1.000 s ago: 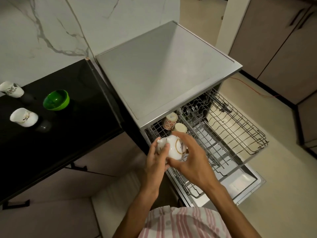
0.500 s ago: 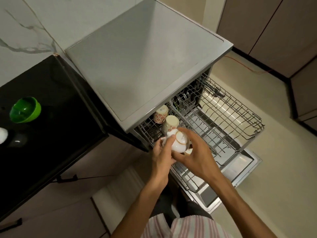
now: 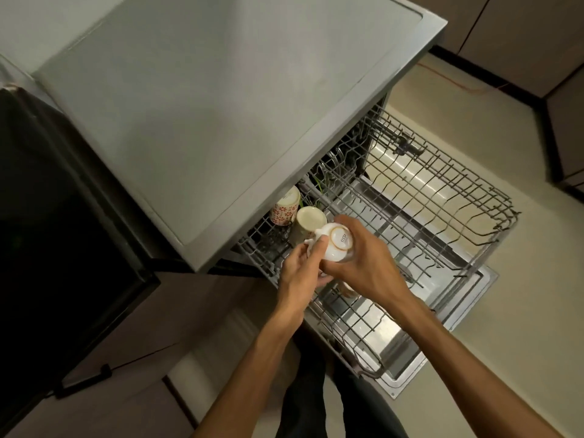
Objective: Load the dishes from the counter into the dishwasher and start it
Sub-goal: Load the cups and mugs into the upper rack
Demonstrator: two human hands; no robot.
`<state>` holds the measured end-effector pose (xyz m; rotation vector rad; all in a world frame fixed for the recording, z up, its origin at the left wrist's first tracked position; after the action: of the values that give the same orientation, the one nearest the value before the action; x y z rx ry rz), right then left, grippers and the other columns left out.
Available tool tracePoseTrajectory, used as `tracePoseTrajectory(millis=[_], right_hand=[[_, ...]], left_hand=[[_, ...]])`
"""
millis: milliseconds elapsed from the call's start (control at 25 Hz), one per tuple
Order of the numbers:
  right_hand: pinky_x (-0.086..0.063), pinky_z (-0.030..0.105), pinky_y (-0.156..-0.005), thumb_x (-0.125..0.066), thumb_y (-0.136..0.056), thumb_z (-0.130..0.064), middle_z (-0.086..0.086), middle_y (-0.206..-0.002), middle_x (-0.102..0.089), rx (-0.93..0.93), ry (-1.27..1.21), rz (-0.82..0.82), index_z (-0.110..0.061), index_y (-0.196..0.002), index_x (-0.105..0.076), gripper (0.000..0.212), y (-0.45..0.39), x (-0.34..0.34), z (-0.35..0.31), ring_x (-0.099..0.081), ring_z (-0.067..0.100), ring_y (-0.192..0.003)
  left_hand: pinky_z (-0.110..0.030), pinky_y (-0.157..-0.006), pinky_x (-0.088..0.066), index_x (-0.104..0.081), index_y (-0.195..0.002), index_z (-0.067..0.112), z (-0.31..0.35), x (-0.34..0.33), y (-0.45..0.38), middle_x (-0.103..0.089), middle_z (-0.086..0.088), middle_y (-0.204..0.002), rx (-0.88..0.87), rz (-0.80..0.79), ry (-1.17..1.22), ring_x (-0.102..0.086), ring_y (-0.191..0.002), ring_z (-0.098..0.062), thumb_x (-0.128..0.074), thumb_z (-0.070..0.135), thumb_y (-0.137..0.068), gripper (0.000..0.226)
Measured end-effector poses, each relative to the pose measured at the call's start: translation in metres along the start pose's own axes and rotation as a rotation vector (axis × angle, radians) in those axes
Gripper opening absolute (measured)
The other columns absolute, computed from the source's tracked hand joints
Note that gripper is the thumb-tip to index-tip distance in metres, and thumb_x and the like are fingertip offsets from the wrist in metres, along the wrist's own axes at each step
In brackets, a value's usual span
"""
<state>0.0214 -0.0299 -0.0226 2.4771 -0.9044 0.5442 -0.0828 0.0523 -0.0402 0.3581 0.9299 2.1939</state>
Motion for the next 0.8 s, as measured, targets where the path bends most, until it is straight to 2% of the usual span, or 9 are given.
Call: tracePoseTrajectory(millis=[120, 200, 320, 440, 520, 600, 680, 720, 800], right_hand=[[-0.046, 0.012, -0.078, -0.086, -0.068, -0.035, -0.009, -0.118, -0.062, 0.008, 0.027, 0.054, -0.024, -0.134, -0.046, 0.077, -0.042, 0.003, 0.021, -0.06, 0.006, -0.1], [-0.051, 0.021, -0.085, -0.086, -0.068, -0.034, -0.004, -0.122, -0.062, 0.027, 0.021, 0.072, -0.022, -0.132, -0.046, 0.077, -0.08, 0.003, 0.037, -0.059, 0.009, -0.104], [-0.053, 0.035, -0.092, -0.087, -0.067, -0.025, 0.003, -0.126, -0.06, 0.051, 0.049, 0.074, -0.018, -0.133, -0.046, 0.078, -0.134, -0.002, 0.058, -0.058, 0.015, -0.109], [-0.049, 0.036, -0.097, -0.086, -0.068, -0.018, 0.008, -0.131, -0.057, 0.061, 0.124, 0.013, -0.014, -0.138, -0.043, 0.082, -0.173, -0.021, 0.078, -0.056, 0.022, -0.116], [-0.048, 0.034, -0.096, -0.085, -0.069, -0.016, 0.011, -0.132, -0.056, 0.103, 0.191, -0.007, -0.009, -0.139, -0.042, 0.083, -0.19, -0.034, 0.086, -0.056, 0.027, -0.117], [-0.047, 0.03, -0.093, -0.085, -0.069, -0.017, 0.012, -0.133, -0.055, 0.115, 0.232, -0.017, -0.008, -0.14, -0.041, 0.084, -0.201, -0.042, 0.087, -0.056, 0.028, -0.118], [-0.045, 0.028, -0.092, -0.087, -0.068, -0.018, 0.012, -0.134, -0.055, 0.1, 0.261, -0.034, -0.009, -0.141, -0.041, 0.087, -0.211, -0.049, 0.088, -0.056, 0.027, -0.118], [-0.045, 0.027, -0.091, -0.087, -0.068, -0.019, 0.011, -0.133, -0.055, 0.095, 0.27, -0.046, -0.009, -0.141, -0.041, 0.087, -0.215, -0.051, 0.088, -0.056, 0.027, -0.117], [-0.048, 0.027, -0.087, -0.085, -0.069, -0.021, 0.011, -0.129, -0.057, 0.104, 0.288, -0.067, -0.01, -0.138, -0.042, 0.082, -0.222, -0.056, 0.086, -0.059, 0.026, -0.113]], left_hand=[[-0.025, -0.074, -0.058, -0.054, -0.132, 0.018, 0.002, 0.002, -0.046, -0.069, -0.003, -0.115, -0.069, -0.007, -0.097, -0.072, -0.092, -0.011, -0.058, 0.042, -0.094, 0.045], [-0.03, -0.085, -0.057, -0.052, -0.133, 0.02, 0.004, 0.007, -0.081, -0.066, -0.001, -0.119, -0.133, 0.043, -0.224, -0.068, -0.099, -0.012, -0.058, 0.041, -0.094, 0.045], [-0.031, -0.095, -0.05, -0.05, -0.136, 0.015, 0.011, 0.018, -0.123, -0.059, -0.003, -0.132, -0.252, 0.161, -0.334, -0.059, -0.113, -0.013, -0.058, 0.026, -0.096, 0.042], [-0.027, -0.097, -0.045, -0.043, -0.143, 0.014, 0.012, 0.027, -0.159, -0.051, 0.002, -0.137, -0.366, 0.251, -0.5, -0.051, -0.123, -0.013, -0.06, 0.023, -0.096, 0.051], [-0.028, -0.102, -0.043, -0.042, -0.143, 0.009, 0.014, 0.033, -0.177, -0.047, -0.006, -0.142, -0.431, 0.311, -0.574, -0.048, -0.128, -0.02, -0.064, 0.019, -0.093, 0.055], [-0.016, -0.1, -0.034, -0.042, -0.142, 0.003, 0.025, 0.032, -0.185, -0.043, -0.013, -0.145, -0.519, 0.335, -0.654, -0.042, -0.13, -0.02, -0.067, 0.011, -0.09, 0.058], [-0.003, -0.089, -0.019, -0.038, -0.143, 0.001, 0.036, 0.023, -0.192, -0.037, -0.013, -0.149, -0.545, 0.298, -0.757, -0.028, -0.126, -0.009, -0.067, 0.007, -0.088, 0.063], [-0.002, -0.086, -0.014, -0.034, -0.145, 0.002, 0.039, 0.018, -0.195, -0.033, -0.012, -0.152, -0.528, 0.267, -0.801, -0.02, -0.124, -0.006, -0.068, 0.007, -0.088, 0.067], [-0.008, -0.092, -0.014, -0.029, -0.148, 0.005, 0.043, 0.014, -0.2, -0.027, -0.01, -0.156, -0.498, 0.225, -0.844, -0.016, -0.131, -0.011, -0.069, 0.008, -0.087, 0.073]])
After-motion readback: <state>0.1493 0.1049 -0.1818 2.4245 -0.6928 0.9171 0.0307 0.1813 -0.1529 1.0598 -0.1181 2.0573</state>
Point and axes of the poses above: each hand's wrist, its own y-axis away from the middle knuckle, its own x-axis out of the back of the hand, z = x × y, the point moved 7 cm from there along -y, towards the middle knuckle
